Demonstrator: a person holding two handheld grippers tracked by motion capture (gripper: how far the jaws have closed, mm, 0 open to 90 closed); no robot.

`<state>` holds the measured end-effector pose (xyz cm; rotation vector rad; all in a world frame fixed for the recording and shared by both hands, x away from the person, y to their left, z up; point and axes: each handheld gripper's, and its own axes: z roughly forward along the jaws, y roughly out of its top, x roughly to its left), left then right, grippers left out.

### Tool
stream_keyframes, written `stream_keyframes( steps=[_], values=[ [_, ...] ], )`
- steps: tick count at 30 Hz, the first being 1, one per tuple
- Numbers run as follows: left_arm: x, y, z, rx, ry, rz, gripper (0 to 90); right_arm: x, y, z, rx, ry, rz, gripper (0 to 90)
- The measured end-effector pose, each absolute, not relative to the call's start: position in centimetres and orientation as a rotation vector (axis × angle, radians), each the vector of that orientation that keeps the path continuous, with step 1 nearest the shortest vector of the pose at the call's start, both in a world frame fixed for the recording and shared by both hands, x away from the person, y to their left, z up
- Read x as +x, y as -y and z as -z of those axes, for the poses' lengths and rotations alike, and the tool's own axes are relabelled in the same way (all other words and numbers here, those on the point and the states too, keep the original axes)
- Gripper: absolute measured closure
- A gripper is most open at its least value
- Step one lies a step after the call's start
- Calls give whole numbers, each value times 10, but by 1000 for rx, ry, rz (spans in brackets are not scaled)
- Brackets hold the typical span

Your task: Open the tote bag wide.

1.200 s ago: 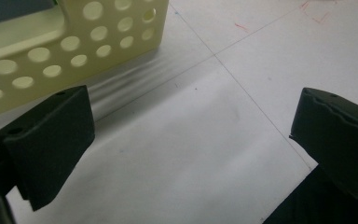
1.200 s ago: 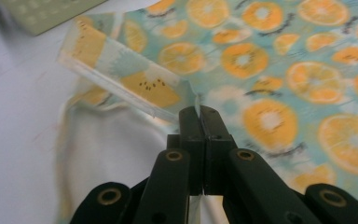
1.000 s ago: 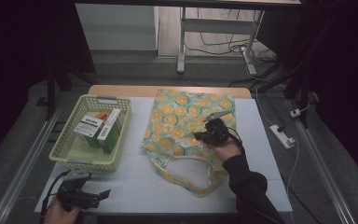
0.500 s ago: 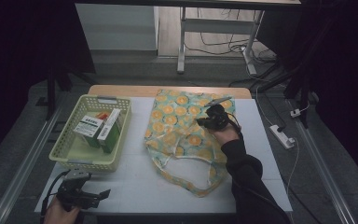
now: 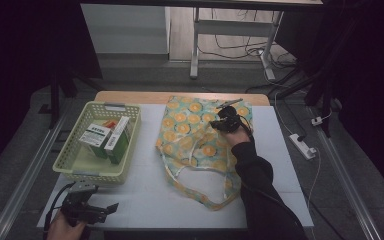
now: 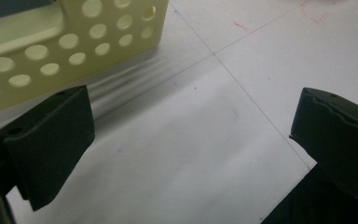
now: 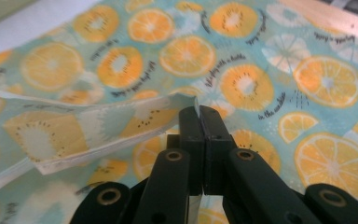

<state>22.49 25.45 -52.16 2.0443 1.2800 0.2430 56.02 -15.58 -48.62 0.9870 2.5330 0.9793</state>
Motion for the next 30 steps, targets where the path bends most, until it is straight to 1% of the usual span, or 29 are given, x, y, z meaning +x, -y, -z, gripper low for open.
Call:
stream_keyframes(
  steps=[5,7,8,9,10,11,13,14,15,18,19,22,23,30],
  values=[
    [225,-255,522,2043,-1279,-242,0,563,157,501,1004,-2547,-937,882],
    [225,-254,522,2044,-1278,-242,0,562,158,505,1005,-2549,-923,861],
    [225,-254,522,2044,-1278,-242,0,561,158,507,1020,-2547,-926,812],
    [225,-254,522,2044,-1279,-242,0,561,158,507,1020,-2547,-926,812],
    [225,-254,522,2044,-1278,-242,0,561,159,506,1020,-2542,-933,790],
    [225,-254,521,2043,-1278,-242,0,559,161,504,1039,-2531,-968,713],
    [225,-254,522,2044,-1279,-243,0,557,162,499,1042,-2523,-999,695],
    [225,-254,522,2045,-1279,-243,0,555,163,497,1037,-2520,-1008,641],
    [225,-254,522,2045,-1279,-243,0,554,163,494,1034,-2528,-1014,609],
    [225,-254,522,2044,-1280,-245,0,548,164,487,1007,-2516,-1030,576],
    [225,-254,522,2044,-1280,-246,0,546,164,484,1006,-2525,-1041,532],
    [225,-254,522,2045,-1281,-246,0,542,165,480,1004,-2535,-1053,505],
    [225,-254,522,2045,-1281,-246,0,538,165,477,990,-2544,-1066,474],
    [225,-254,522,2044,-1283,-247,0,522,166,469,969,-2566,-1101,436]
  ],
)
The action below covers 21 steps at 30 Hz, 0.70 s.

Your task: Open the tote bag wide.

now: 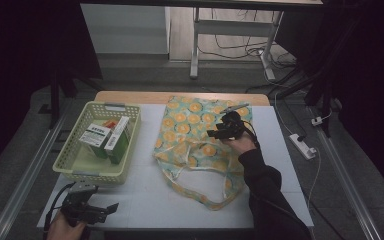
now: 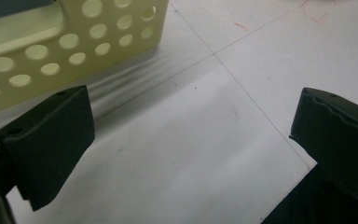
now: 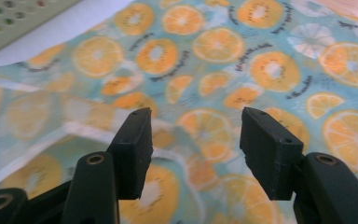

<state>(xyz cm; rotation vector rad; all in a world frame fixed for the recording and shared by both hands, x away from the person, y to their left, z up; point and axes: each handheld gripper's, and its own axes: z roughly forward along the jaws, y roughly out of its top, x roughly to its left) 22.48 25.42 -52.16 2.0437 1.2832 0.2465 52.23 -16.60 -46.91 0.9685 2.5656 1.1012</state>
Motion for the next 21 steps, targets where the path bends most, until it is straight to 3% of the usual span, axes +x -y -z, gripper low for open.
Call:
stream_keyframes(
  steps=[10,21],
  values=[
    [225,-254,522,2046,-1286,-247,0,470,161,468,864,-2669,-1138,354],
    [225,-254,522,2046,-1289,-244,0,435,158,493,759,-2776,-1051,403]
  ],
)
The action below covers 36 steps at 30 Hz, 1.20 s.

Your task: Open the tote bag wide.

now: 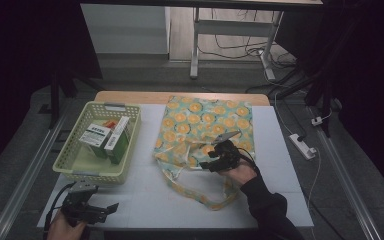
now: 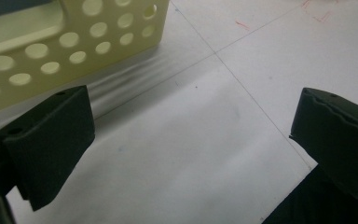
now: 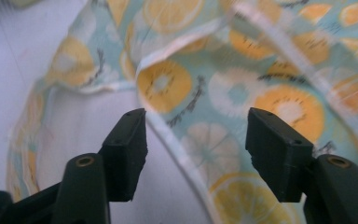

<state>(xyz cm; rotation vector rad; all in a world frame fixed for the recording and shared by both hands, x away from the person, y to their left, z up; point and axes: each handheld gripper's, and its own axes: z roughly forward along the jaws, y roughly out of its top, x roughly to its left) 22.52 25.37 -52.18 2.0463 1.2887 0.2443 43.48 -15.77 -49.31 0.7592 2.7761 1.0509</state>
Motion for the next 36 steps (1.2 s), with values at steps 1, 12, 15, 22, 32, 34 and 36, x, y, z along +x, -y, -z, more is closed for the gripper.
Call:
stream_keyframes(
  steps=[1,12,15,22,32,34,36],
  values=[
    [225,-254,522,2046,-1289,-245,0,433,158,496,744,-2781,-1034,413],
    [225,-253,522,2047,-1288,-249,0,425,155,516,623,-2781,-893,540],
    [225,-254,522,2046,-1290,-247,0,425,157,515,614,-2781,-886,714],
    [225,-254,522,2048,-1291,-245,0,427,162,507,664,-2780,-939,896],
    [225,-253,522,2048,-1294,-244,0,437,163,496,715,-2719,-1003,900],
    [226,-254,522,2049,-1294,-244,0,440,161,496,716,-2704,-997,899],
    [225,-253,522,2049,-1294,-244,1,446,158,503,717,-2695,-963,884]
  ],
)
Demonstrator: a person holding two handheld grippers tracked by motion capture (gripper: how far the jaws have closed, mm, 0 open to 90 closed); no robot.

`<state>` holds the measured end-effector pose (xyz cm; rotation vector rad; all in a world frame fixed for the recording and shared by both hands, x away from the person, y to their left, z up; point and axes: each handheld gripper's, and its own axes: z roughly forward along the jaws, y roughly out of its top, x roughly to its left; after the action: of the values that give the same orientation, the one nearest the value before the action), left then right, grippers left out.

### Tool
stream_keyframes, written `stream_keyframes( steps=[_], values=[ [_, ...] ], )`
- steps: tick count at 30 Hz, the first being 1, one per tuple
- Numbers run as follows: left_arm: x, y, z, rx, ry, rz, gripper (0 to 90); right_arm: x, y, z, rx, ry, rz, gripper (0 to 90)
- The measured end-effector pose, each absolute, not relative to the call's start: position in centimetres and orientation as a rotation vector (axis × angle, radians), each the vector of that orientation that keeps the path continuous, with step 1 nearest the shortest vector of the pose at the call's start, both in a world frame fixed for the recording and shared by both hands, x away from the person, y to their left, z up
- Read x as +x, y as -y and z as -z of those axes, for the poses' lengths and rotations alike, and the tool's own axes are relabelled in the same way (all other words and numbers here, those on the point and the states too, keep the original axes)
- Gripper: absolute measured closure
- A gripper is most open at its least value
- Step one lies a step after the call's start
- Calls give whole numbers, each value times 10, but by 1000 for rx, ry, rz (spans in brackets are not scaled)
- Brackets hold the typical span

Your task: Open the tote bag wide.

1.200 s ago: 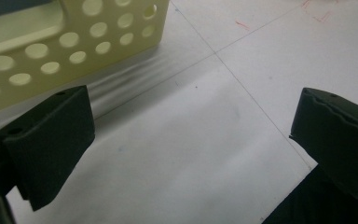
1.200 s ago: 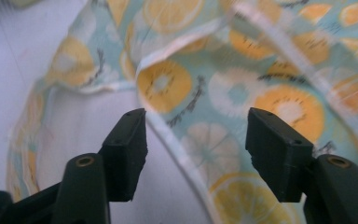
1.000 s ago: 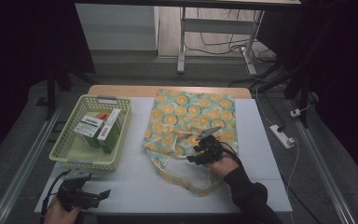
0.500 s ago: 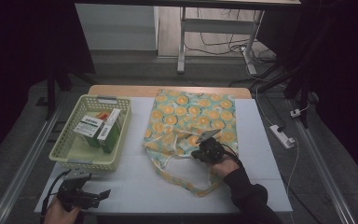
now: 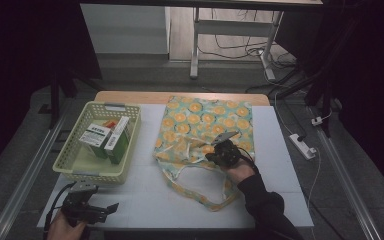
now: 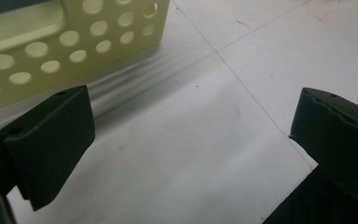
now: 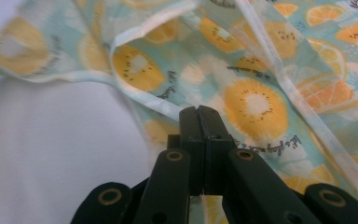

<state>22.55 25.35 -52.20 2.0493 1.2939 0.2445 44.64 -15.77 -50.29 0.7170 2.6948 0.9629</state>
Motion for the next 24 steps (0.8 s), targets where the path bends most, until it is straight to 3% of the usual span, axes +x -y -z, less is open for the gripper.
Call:
stream_keyframes(
  steps=[3,4,5,6,9,13,17,21,24],
  values=[
    [225,-254,522,2048,-1293,-244,1,450,156,509,717,-2699,-933,824],
    [225,-254,522,2047,-1293,-243,1,451,156,512,716,-2698,-929,780],
    [225,-254,522,2047,-1293,-244,1,451,155,516,711,-2707,-915,672],
    [225,-254,522,2047,-1293,-244,1,451,155,516,711,-2707,-915,672],
    [225,-253,522,2051,-1291,-245,1,449,154,518,688,-2676,-889,507],
    [225,-253,522,2051,-1292,-246,1,453,155,521,697,-2703,-934,460],
    [226,-253,522,2054,-1292,-243,2,449,151,521,651,-2732,-941,578],
    [225,-253,522,2055,-1291,-244,2,449,150,519,651,-2754,-942,873],
    [226,-253,522,2056,-1292,-244,2,452,150,518,661,-2772,-944,897]
  ],
)
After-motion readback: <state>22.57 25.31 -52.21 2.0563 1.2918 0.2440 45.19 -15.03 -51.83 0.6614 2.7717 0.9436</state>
